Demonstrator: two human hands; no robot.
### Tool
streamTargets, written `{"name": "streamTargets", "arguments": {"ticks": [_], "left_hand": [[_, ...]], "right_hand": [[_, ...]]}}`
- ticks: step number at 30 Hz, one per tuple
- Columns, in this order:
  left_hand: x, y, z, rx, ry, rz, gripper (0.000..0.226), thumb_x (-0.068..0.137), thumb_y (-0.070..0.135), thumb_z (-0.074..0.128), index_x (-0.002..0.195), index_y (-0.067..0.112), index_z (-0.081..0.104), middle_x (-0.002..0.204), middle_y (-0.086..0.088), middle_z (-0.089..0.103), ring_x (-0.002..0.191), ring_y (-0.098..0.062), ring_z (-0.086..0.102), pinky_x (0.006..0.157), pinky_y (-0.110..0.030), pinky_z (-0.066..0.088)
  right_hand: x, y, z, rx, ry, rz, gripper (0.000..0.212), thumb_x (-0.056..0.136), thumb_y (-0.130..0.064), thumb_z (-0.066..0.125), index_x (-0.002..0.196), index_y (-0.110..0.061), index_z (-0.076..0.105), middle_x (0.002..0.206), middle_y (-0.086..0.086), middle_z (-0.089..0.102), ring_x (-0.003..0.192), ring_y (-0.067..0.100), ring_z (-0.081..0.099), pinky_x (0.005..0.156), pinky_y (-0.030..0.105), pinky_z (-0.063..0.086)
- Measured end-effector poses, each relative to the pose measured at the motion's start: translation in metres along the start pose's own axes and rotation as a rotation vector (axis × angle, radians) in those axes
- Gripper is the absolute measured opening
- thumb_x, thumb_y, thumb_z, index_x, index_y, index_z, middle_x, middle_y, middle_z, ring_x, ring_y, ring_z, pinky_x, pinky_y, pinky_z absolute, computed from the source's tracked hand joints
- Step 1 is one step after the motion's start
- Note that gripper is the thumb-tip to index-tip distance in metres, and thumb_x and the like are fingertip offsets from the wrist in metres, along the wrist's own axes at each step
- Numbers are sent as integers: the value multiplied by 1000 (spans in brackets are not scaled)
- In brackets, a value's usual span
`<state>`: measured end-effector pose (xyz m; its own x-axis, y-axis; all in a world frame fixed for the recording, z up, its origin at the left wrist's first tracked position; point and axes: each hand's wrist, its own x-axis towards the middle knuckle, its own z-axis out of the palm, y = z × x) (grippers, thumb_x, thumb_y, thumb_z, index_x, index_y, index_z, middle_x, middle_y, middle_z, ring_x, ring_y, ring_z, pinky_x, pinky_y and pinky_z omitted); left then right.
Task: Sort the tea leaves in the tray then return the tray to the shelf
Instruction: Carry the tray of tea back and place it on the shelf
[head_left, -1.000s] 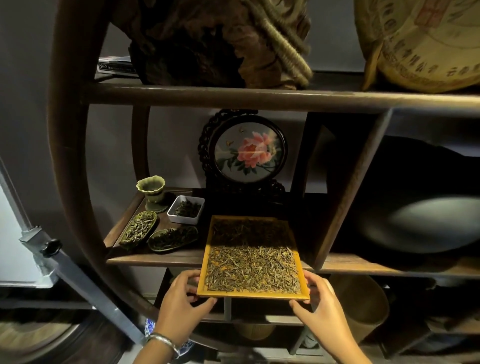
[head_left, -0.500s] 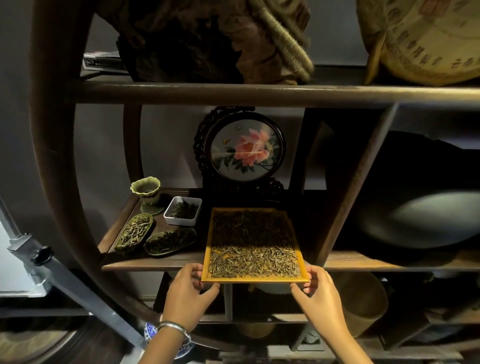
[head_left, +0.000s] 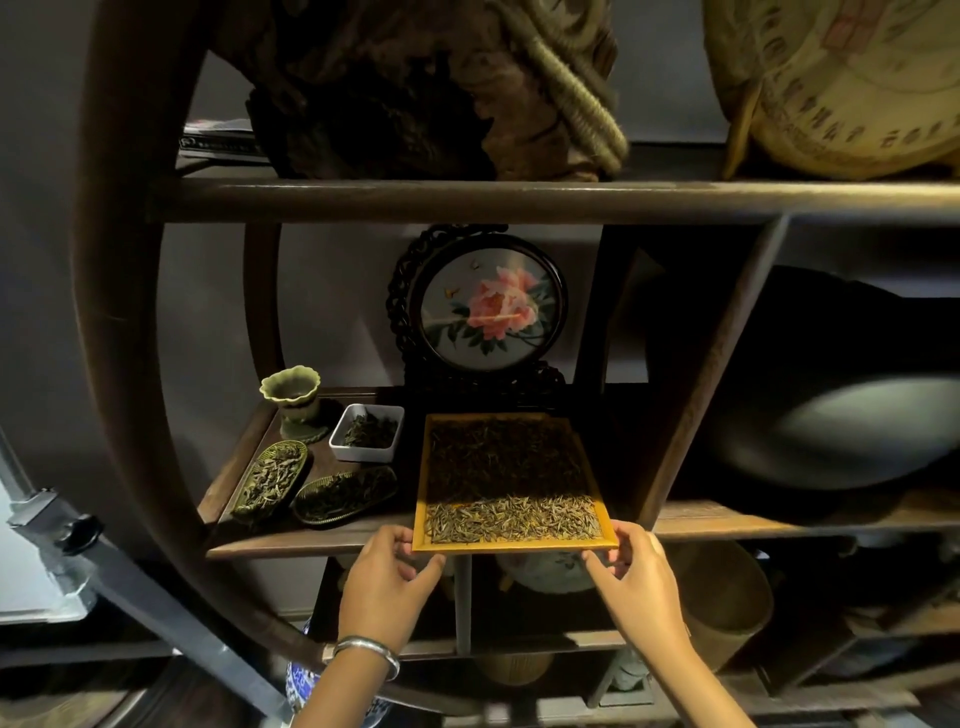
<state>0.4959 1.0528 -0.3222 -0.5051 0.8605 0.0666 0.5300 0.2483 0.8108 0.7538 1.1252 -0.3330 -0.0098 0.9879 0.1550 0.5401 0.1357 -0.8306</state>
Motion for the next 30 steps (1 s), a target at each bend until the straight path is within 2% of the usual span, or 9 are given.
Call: {"name": "streamTargets", "arguments": {"ticks": [6, 11, 18, 25, 30], "left_hand": [[5, 3, 1, 28, 49, -3, 25, 73, 34, 75, 77, 32, 50, 70, 6, 59, 58, -8, 57, 50, -21, 42], [6, 2, 3, 44, 50, -7, 25, 73, 37, 74, 77, 32, 50, 71, 7, 59, 61, -8, 58, 53, -27, 48], [5, 6, 4, 72, 50, -7, 24, 74, 37, 73, 77, 32, 49, 70, 6, 58, 59, -8, 58, 50, -23, 43], [4, 12, -3, 158, 52, 39, 28, 76, 37, 72, 75, 33, 44, 72, 9, 56, 60, -7, 56, 49, -21, 39], [-2, 21, -8, 244, 42, 48, 20, 79, 37, 69, 81, 28, 51, 72, 10, 56, 66, -6, 54, 53, -26, 42]], "right_hand": [[3, -3, 6, -35, 49, -3, 37, 81, -19, 72, 114, -19, 56, 105, -2, 54, 83, 1, 57, 61, 6, 41], [3, -2, 6, -65, 81, -18, 38, 80, -21, 74, 113, -22, 56, 99, -6, 54, 81, 0, 55, 59, 7, 38], [6, 0, 4, -71, 74, -30, 38, 79, -24, 74, 111, -27, 54, 96, -7, 55, 81, 3, 56, 61, 9, 40], [7, -3, -3, -116, 22, -50, 35, 82, -25, 72, 112, -22, 55, 94, -5, 56, 78, 5, 57, 61, 12, 46], [2, -12, -15, -177, -53, -55, 29, 86, -26, 67, 112, -19, 54, 95, -3, 56, 82, 7, 58, 65, 16, 49]]}}
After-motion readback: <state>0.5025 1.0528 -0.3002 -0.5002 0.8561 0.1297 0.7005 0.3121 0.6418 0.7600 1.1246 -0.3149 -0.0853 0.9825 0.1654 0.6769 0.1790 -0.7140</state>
